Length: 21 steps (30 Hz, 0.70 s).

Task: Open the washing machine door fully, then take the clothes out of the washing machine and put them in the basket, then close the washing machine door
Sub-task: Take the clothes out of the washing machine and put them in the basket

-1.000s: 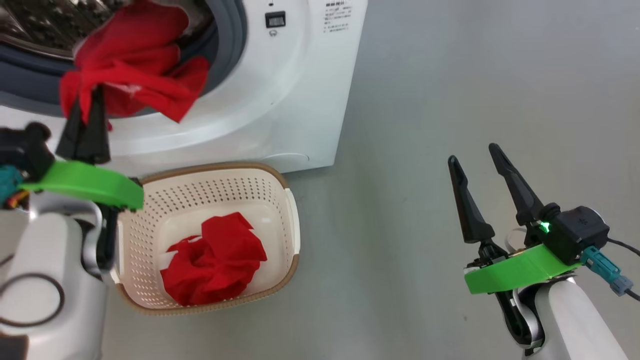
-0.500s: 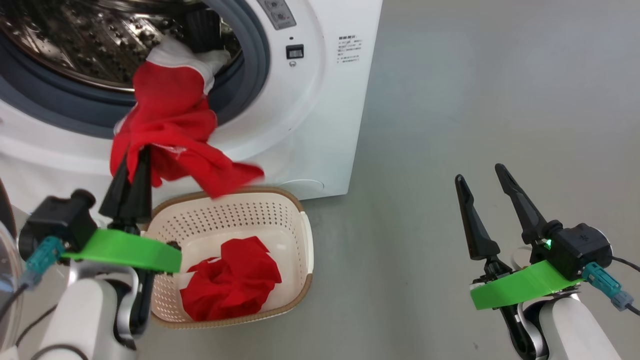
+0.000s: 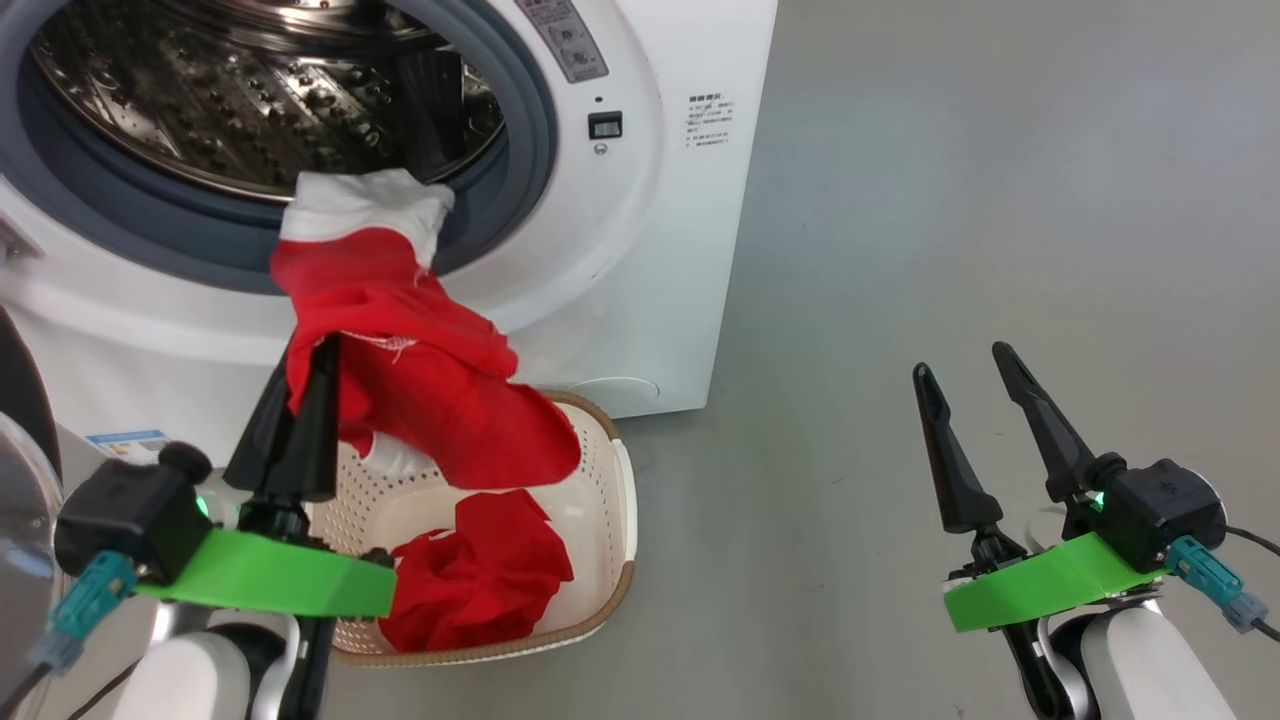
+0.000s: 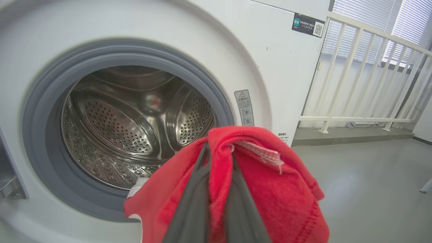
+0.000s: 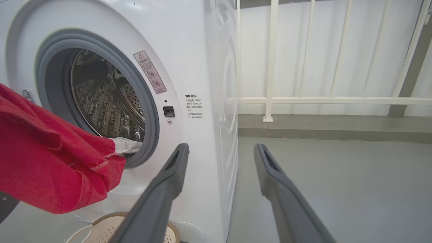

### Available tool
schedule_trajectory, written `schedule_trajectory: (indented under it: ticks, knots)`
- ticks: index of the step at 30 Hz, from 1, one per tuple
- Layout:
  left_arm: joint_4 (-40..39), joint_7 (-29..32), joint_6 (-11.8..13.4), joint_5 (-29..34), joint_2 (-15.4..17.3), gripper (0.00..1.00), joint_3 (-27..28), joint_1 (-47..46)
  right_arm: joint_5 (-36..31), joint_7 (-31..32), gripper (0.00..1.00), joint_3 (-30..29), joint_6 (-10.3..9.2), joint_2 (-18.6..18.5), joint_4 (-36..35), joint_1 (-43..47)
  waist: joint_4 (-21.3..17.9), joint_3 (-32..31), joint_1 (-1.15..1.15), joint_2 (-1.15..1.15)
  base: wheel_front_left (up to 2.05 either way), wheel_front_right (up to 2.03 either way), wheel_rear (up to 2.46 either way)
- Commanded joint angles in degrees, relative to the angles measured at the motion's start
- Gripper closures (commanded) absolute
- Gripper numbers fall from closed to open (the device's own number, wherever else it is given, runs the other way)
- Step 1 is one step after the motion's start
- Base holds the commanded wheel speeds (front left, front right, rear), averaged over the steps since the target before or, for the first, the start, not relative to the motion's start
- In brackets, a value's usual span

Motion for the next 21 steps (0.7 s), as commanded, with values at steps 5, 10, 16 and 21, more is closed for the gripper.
schedule_trajectory:
  ticks: [5, 10, 16, 21]
  knots:
    - [-7.01, 1.70, 1.38, 0.15, 0.94, 1.00, 1.16, 1.52, -0.33, -0.36, 0.00, 0.81, 0.35, 0.01, -1.49, 0.28, 0.18, -0.06, 0.00, 0.00, 0.00, 0.00, 0.00]
    - [-8.51, 2.98, 2.40, 0.20, 0.86, 1.00, 0.92, 3.27, -0.24, -0.36, 0.00, 1.09, 0.35, 0.01, -1.57, 0.47, 0.38, 0.54, 0.00, 0.00, 0.00, 0.00, 0.00]
    - [-3.22, 2.51, 3.22, 0.11, 0.14, 1.00, 0.71, 2.94, -0.30, -0.36, 0.00, 1.77, 0.35, 0.01, -1.76, -0.17, 0.27, 2.29, 0.00, 0.00, 0.00, 0.00, 0.00]
    - [5.45, 0.41, 2.72, -0.36, -1.12, 1.00, 0.01, 0.36, -0.59, -0.36, 0.00, 2.20, 0.35, 0.01, -1.80, -0.96, 0.07, 4.33, 0.00, 0.00, 0.00, 0.00, 0.00]
